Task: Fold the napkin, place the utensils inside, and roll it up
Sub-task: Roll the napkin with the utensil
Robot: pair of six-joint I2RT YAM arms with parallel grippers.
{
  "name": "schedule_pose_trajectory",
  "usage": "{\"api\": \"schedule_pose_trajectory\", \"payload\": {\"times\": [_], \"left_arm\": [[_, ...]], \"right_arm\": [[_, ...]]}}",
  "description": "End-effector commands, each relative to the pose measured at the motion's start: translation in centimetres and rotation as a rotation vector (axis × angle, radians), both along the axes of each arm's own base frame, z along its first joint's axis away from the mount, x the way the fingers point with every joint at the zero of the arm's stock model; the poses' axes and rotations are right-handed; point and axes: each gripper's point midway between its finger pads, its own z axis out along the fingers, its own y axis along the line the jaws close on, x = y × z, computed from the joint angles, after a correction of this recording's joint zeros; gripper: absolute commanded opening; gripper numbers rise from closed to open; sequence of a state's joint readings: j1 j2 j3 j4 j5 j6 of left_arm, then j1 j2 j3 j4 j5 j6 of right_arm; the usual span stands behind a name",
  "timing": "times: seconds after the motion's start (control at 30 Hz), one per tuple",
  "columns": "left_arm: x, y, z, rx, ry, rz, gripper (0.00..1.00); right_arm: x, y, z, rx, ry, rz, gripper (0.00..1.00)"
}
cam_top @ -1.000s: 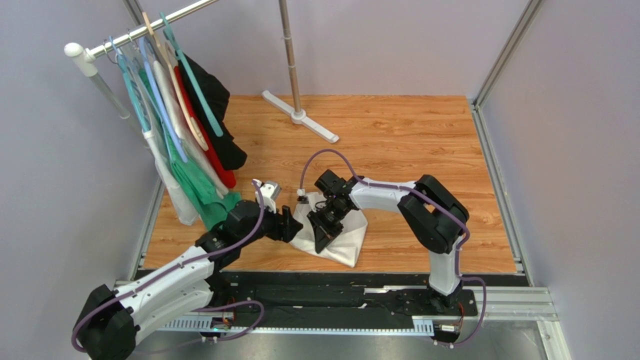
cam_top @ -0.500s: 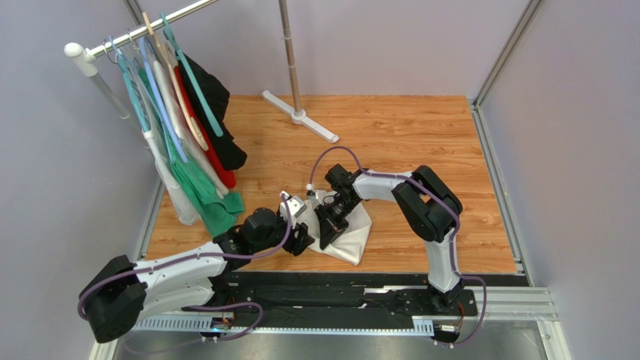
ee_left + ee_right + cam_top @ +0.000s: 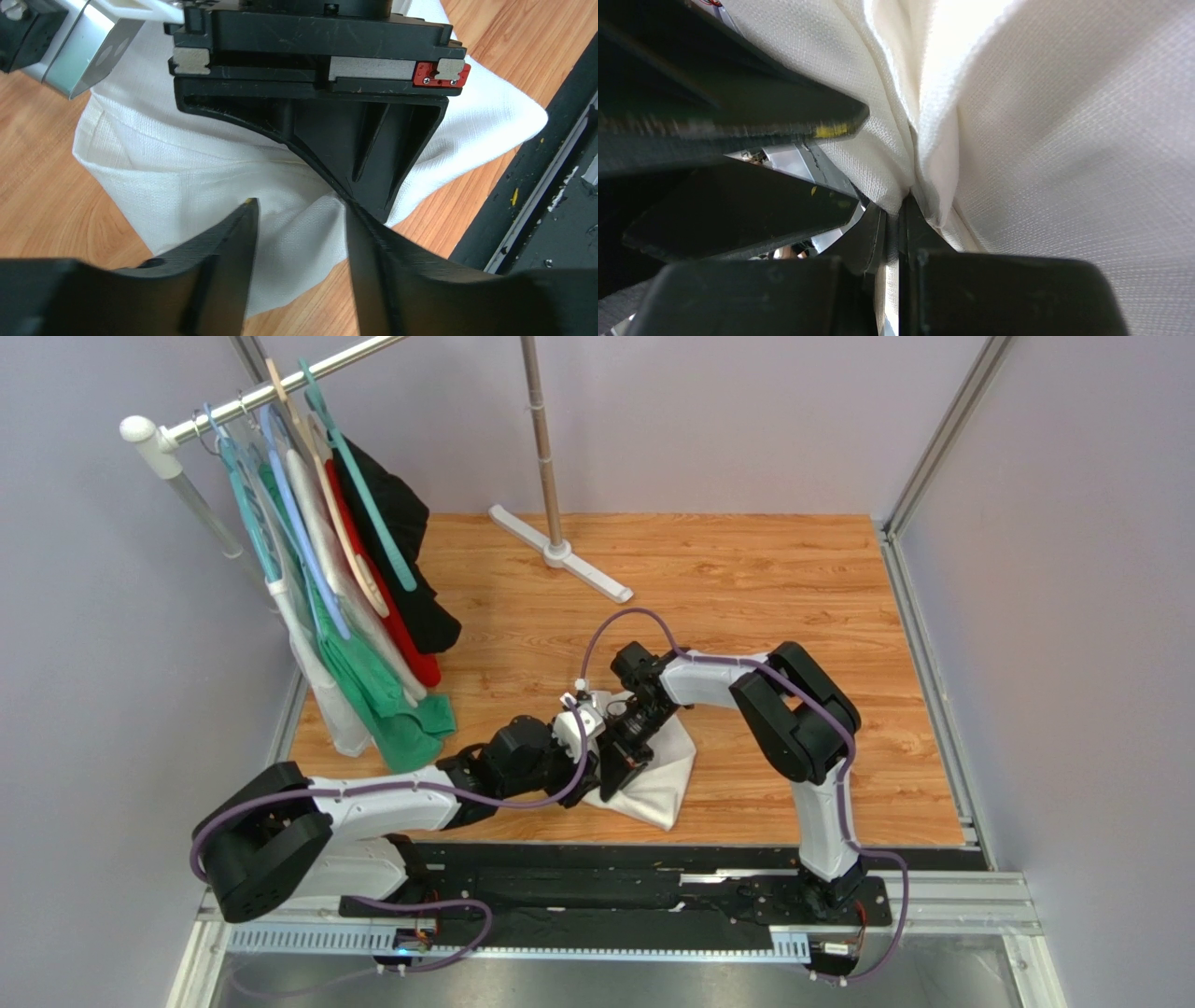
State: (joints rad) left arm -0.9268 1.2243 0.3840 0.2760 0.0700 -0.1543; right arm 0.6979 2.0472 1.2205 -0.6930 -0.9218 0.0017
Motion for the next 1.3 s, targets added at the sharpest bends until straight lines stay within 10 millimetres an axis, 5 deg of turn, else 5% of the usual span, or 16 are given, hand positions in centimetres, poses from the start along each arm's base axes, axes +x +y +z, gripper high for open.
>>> {"api": "schedule_pose_trajectory", "payload": {"times": [0.0, 0.07, 0.5, 0.6, 0.67, 0.73, 0.9, 1.03, 1.27], "left_arm": [[0.5, -1.4, 1.4, -0.008, -0.017, -0.03, 0.52], [0.2, -1.3, 0.9, 0.014, 0.01, -0.036, 0.45], [0.4, -1.7, -1.6, 0.078, 0.072, -0.034, 0.49], [0.6, -1.7, -2.1, 0.1, 0.081, -0.02, 0.36], [0.8, -1.3, -2.3, 0.12, 0.083, 0.002, 0.17], [0.7, -1.3, -2.5, 0.12, 0.092, 0.002, 0.12], [0.3, -1.7, -3.3, 0.133, 0.133, -0.014, 0.05], [0.0, -1.9, -3.9, 0.141, 0.159, -0.028, 0.04], [-1.0, -2.6, -4.7, 0.139, 0.239, -0.064, 0.04]], "right_arm": [[1.1, -0.7, -1.4, -0.031, -0.026, 0.006, 0.0], [1.5, -0.9, -1.4, -0.033, -0.026, 0.001, 0.0], [2.2, -1.3, -1.0, -0.024, -0.032, -0.013, 0.0], [2.2, -1.2, -0.5, -0.013, -0.036, -0.016, 0.0], [3.2, -1.6, 0.2, -0.015, -0.057, -0.052, 0.0], [3.9, -2.0, 1.0, -0.008, -0.07, -0.078, 0.09], [5.8, -3.8, 2.6, -0.011, -0.111, -0.173, 0.38], [7.4, -5.5, 4.4, -0.022, -0.151, -0.277, 0.43], [11.1, -11.6, 8.6, -0.072, -0.311, -0.623, 0.44]]}}
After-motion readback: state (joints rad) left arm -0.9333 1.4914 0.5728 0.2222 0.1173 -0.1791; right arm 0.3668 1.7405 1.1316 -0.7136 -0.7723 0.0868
